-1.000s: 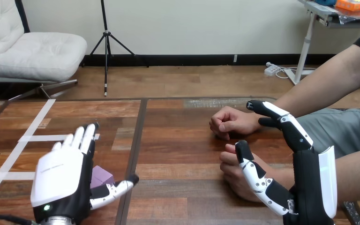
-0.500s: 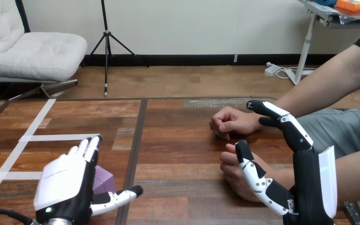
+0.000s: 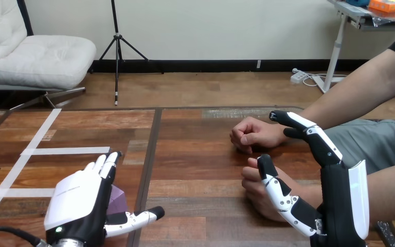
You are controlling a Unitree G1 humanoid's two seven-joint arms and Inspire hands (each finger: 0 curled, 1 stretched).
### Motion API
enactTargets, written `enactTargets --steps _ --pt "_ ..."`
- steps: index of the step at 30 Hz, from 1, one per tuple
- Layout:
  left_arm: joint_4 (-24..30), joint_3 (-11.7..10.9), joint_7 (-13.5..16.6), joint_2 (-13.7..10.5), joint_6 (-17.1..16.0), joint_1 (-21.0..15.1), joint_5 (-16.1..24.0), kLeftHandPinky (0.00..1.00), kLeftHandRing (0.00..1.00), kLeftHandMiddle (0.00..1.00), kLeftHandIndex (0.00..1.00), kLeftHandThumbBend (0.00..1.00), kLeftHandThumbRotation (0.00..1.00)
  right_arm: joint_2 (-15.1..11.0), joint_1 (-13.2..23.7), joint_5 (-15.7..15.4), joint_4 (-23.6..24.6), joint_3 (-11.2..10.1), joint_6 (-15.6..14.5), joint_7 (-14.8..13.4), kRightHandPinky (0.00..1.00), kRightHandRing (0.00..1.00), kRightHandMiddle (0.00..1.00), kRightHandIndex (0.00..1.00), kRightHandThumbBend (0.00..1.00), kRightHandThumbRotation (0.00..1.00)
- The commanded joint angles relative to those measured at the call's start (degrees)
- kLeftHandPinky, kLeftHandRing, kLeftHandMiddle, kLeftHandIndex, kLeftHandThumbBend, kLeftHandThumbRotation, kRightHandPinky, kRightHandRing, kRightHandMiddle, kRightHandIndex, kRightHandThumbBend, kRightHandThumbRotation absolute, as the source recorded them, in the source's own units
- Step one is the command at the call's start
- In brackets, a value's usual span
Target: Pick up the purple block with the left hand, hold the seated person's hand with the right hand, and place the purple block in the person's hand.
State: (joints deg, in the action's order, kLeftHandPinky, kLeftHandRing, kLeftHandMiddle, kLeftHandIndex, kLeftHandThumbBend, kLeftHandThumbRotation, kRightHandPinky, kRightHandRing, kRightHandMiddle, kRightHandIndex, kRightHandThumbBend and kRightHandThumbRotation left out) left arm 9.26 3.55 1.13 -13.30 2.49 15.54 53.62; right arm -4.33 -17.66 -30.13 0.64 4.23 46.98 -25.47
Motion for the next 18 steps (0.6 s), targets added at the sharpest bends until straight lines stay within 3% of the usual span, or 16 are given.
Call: enactTargets --steps 1,18 --pt "-0.1 1.0 0.6 -1.6 0.5 -3.9 -0.3 0.97 0.96 0.97 0.95 0.99 0.65 0.2 2.6 0.3 1.1 -0.9 0.4 -0.1 0.71 0.77 0.77 0.73 0.38 0.29" --pt "-1.5 1.9 2.8 -2.2 0.6 -4.5 -0.7 1.00 0.97 0.99 0.97 0.96 0.65 -0.1 2.9 0.2 0.7 -1.4 0.8 -0.2 0.71 0.77 0.77 0.73 0.36 0.27"
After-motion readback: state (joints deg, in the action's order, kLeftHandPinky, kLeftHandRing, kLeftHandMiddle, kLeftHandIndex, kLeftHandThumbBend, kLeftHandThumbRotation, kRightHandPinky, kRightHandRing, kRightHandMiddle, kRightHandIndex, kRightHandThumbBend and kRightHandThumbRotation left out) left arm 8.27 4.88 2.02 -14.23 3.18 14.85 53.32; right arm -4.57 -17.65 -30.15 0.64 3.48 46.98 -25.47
